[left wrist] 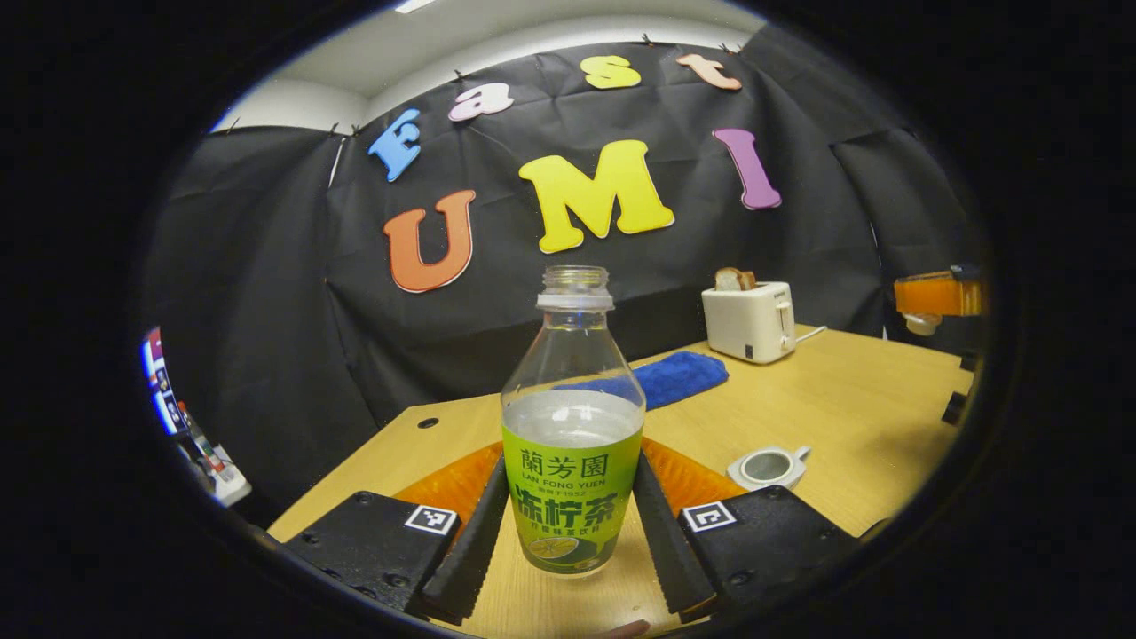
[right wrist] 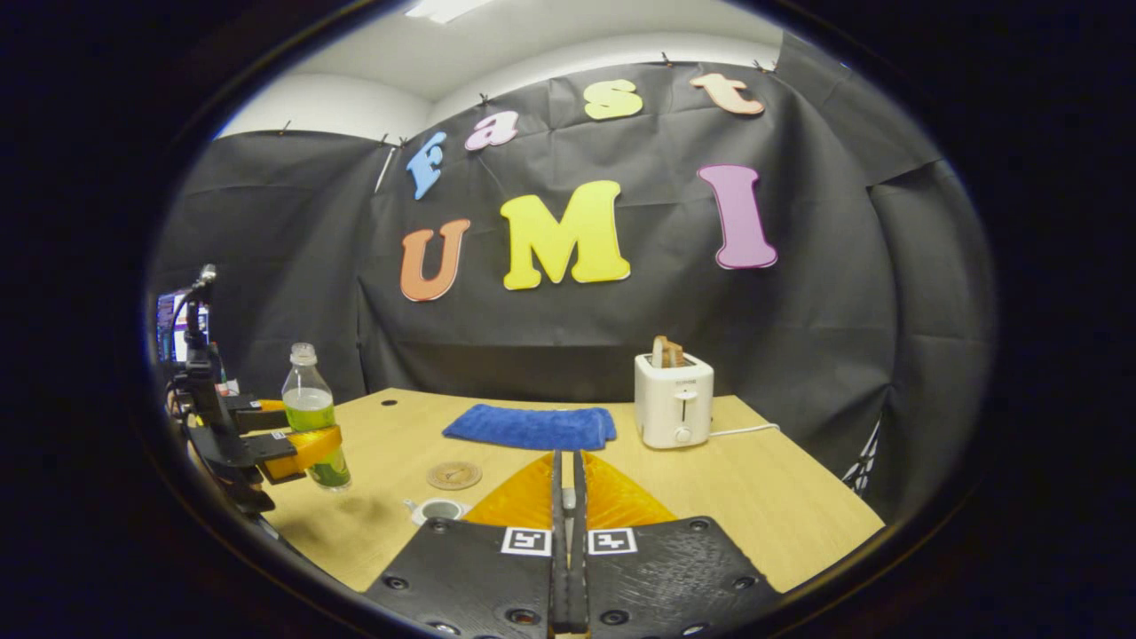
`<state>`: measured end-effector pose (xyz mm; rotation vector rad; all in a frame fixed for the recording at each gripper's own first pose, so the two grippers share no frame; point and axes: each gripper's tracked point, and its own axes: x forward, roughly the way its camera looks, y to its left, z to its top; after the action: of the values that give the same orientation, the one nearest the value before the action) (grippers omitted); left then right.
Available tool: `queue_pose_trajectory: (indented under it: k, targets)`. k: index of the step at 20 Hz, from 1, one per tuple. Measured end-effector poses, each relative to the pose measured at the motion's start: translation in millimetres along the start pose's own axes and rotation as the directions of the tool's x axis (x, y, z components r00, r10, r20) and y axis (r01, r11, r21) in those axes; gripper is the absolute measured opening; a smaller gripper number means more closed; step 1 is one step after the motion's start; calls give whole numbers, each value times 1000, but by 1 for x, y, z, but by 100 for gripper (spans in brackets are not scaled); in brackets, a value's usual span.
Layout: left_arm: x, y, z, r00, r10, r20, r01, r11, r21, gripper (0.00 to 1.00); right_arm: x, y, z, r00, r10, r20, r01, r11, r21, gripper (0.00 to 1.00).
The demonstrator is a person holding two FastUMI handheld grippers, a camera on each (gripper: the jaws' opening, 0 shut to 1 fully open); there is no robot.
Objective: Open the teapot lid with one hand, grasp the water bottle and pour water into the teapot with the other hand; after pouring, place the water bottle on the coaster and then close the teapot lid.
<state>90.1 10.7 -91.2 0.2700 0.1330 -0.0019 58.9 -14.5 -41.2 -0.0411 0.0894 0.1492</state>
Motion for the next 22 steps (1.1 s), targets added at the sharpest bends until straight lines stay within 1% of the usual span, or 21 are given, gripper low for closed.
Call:
queue_pose_trajectory:
  k: [2,4,6,8,10,12,14,16,18,19,20,22]
  targets:
    - [1,-4,-2,999,6,-33,-3,995,95,77,-2,-4,3,1000,-4,6,4,1000,8,0]
    - [2,-6,-4,998,19,-55,-8,981,192,77,-4,-7,5,1000,-8,10,8,1000,16,0]
    - [6,-12,-9,997,27,-73,-4,956,295,77,-4,-12,6,1000,-20,9,20,1000,19,0]
    - [9,-16,-18,994,48,-95,-5,915,402,76,-5,-15,6,999,-32,7,32,999,13,0]
    - [17,-25,-29,991,59,-121,10,863,505,76,-6,-17,6,999,-39,7,39,999,6,0]
    - [22,-35,-39,988,54,-143,40,811,584,76,-6,-18,7,999,-44,7,44,999,-3,0]
    - [23,-42,-48,985,53,-165,67,761,645,76,-6,-21,5,999,-51,3,51,999,-7,0]
    - [24,-46,-53,983,56,-177,86,705,704,76,-4,-24,3,998,-61,-4,61,998,-10,0]
    - [23,-46,-61,978,68,-200,107,657,746,76,-3,-24,2,998,-61,-9,61,998,-11,0]
    - [23,-46,-61,976,72,-205,115,628,770,76,-3,-23,1,998,-61,-11,60,998,-13,0]
    - [22,-44,-61,975,86,-206,117,591,798,76,-3,-23,1,998,-61,-12,60,998,-16,0]
    - [21,-41,-57,976,105,-191,114,500,859,76,-3,-21,1,998,-56,-12,56,998,-26,0]
